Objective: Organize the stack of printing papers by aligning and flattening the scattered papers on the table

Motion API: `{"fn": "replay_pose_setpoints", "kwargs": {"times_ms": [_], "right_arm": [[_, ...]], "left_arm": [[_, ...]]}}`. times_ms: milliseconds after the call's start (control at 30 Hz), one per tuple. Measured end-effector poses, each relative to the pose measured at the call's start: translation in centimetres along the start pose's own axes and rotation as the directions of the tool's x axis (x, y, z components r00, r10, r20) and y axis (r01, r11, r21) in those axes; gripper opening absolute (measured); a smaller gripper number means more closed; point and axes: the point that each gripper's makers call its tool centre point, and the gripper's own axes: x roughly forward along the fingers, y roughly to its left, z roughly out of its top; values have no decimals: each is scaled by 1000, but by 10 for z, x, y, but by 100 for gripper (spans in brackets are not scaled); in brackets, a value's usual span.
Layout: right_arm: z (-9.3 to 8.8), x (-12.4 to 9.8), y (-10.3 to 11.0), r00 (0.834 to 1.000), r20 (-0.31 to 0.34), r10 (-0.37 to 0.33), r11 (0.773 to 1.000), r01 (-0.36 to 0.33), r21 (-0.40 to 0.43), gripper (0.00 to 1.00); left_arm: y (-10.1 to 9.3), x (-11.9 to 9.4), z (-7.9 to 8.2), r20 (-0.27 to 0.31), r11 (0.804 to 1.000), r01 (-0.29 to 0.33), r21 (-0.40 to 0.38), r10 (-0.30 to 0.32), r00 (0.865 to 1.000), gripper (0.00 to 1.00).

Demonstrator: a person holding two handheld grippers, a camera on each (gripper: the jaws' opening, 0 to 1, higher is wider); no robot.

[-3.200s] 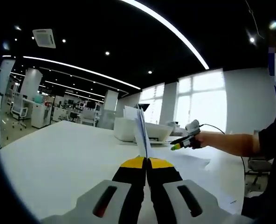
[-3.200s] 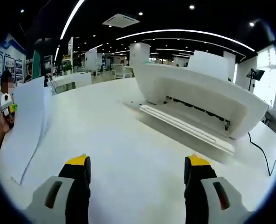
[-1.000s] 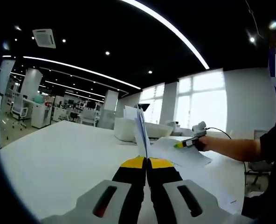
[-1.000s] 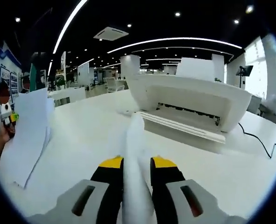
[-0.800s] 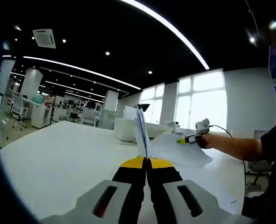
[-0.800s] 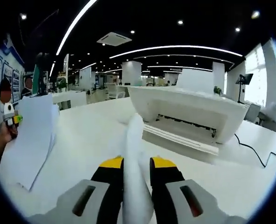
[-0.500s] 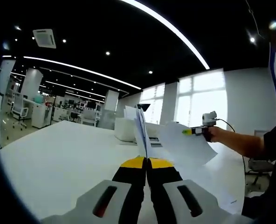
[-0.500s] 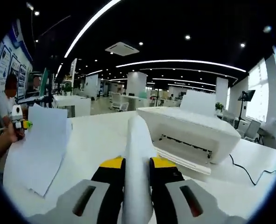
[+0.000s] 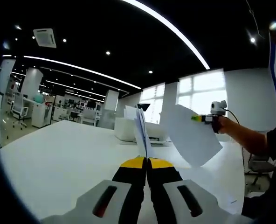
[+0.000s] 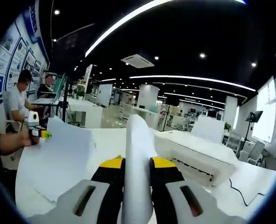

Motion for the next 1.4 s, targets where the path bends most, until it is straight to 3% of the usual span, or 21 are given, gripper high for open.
{"fn": "replay_pose_setpoints", "kwargs": {"times_ms": [333, 800, 1033, 1300, 1400], "right_arm": [[38, -16, 27, 996, 66, 60, 997, -57, -42, 18], [81, -34, 74, 969, 160, 187, 982, -185, -31, 19], [101, -49, 108, 945, 199, 258, 966, -254, -48, 19], [114, -58, 154, 905, 230, 358, 933, -357, -49, 19], [113, -56, 165, 903, 225, 367, 930, -365, -55, 20]], "left_arm": [[0, 0, 0, 2, 1000, 3, -3, -3, 1000, 7], [1, 0, -1, -2, 1000, -1, -5, 1, 1000, 7], [2, 1, -1, -2, 1000, -1, -4, 1, 1000, 7], [2, 1, -1, 1, 1000, 1, -4, -1, 1000, 7], [1, 1, 0, 3, 1000, 2, -5, -2, 1000, 7]]}}
